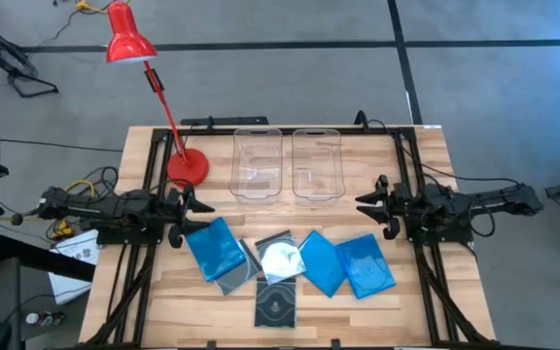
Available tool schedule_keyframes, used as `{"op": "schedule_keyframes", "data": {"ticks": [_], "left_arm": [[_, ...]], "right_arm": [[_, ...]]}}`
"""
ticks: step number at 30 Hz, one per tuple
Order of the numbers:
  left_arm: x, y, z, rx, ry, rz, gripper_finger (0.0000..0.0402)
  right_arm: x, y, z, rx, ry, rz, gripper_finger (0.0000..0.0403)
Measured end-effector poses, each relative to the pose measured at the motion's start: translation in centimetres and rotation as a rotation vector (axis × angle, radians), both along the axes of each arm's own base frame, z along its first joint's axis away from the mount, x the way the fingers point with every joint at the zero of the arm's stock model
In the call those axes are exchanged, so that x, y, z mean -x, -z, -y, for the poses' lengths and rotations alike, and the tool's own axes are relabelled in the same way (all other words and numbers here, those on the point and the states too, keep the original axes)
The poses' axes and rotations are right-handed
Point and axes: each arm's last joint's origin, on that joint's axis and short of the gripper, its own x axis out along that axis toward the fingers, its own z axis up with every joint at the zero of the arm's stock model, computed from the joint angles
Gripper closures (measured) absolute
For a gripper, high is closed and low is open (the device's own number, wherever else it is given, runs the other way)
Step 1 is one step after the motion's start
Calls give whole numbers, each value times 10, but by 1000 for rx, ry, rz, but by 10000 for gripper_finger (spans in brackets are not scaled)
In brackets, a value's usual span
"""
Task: Pick & place jewel cases by type
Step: Put the right blue cd case into the right transparent bin
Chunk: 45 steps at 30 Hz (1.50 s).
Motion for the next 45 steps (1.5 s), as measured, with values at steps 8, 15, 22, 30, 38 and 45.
{"op": "schedule_keyframes", "data": {"ticks": [8, 15, 22, 30, 38, 45], "left_arm": [[-10, -19, 3, -70, 12, -121, 175], [-19, -19, 4, -19, -44, -489, 175], [-40, -13, 16, -20, 21, -512, 175], [-70, -14, 35, -137, 58, -342, 175], [-97, -2, 60, -191, 122, -288, 175], [-141, 3, 81, -321, 136, -372, 175]], "right_arm": [[-8, -18, -11, 84, -70, 33, 282], [-22, -10, -31, 59, -161, -44, 282], [-40, -11, -54, 139, -159, -55, 282], [-78, -6, -74, 221, -131, -253, 282], [-100, 23, -85, 155, -131, -426, 282], [-101, 44, -91, 95, -134, -533, 282]]}}
